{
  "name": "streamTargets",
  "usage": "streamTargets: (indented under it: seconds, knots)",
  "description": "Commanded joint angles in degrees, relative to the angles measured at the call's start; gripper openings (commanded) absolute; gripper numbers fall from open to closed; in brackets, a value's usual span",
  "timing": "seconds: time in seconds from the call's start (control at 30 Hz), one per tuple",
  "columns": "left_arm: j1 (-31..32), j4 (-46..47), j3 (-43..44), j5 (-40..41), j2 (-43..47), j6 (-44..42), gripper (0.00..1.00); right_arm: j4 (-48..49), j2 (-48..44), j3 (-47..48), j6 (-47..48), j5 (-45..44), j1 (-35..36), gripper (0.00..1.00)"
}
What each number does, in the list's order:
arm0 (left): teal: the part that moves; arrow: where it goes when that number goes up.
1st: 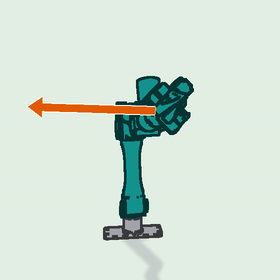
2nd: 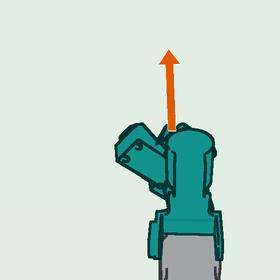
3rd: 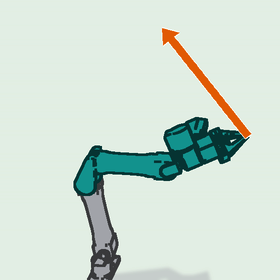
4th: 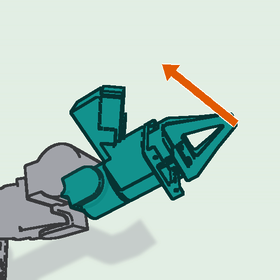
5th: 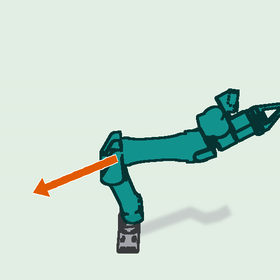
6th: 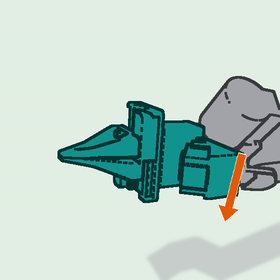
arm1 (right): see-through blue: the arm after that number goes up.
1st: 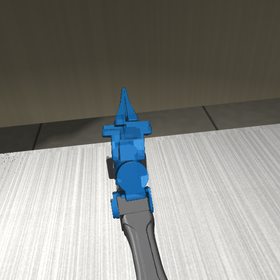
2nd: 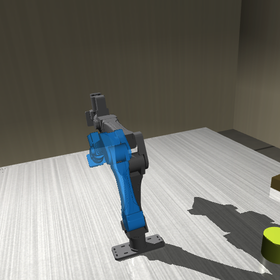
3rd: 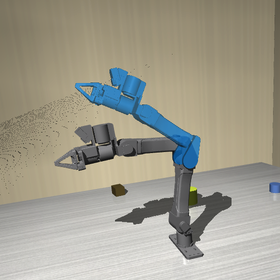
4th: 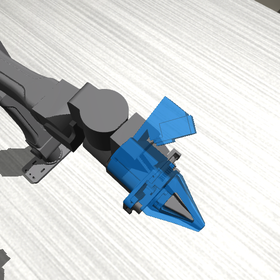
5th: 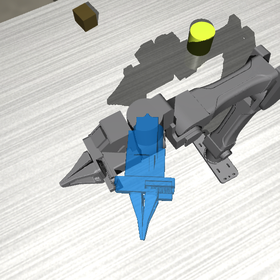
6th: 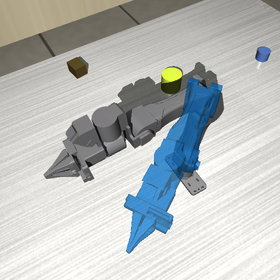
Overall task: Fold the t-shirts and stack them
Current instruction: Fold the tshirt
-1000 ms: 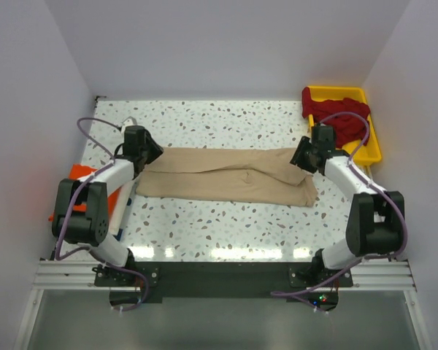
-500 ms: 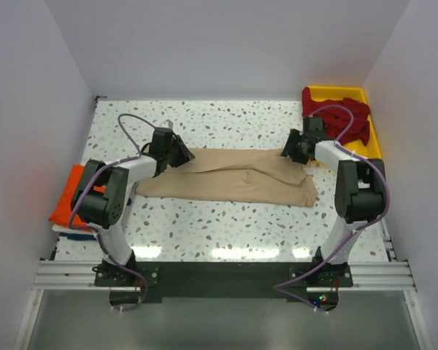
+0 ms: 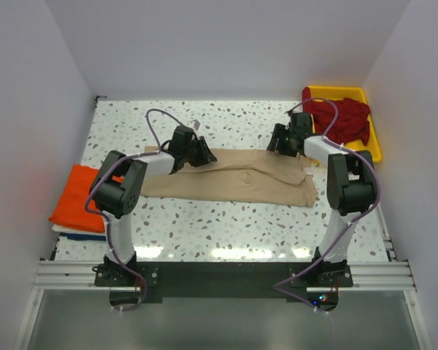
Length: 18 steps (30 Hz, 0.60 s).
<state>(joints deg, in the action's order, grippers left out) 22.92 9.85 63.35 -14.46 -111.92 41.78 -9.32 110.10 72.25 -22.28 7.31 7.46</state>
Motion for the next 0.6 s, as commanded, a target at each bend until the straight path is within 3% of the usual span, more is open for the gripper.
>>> streamTargets:
  seconds: [0.0, 0.23, 0.47, 0.57]
  knots:
    - [1.5, 2.3, 3.1, -2.7, -1.8, -2.2, 0.31, 1.1, 1.8, 3.0, 2.0, 0.7, 1.1, 0.62]
    - [3.0, 1.8, 4.1, -2.9, -2.8, -3.1, 0.31, 1.4, 0.6, 1.8, 1.9, 0.9, 2.0, 0.5]
    - [3.7, 1.6, 4.7, -3.6, -3.8, -3.4, 0.29, 0.9, -2.5, 0.2, 1.3, 2.4, 1.9, 0.2]
    - [3.9, 1.6, 4.7, -3.7, -3.9, -3.5, 0.29, 1.0, -4.4, -1.1, 0.7, 3.0, 1.9, 0.13]
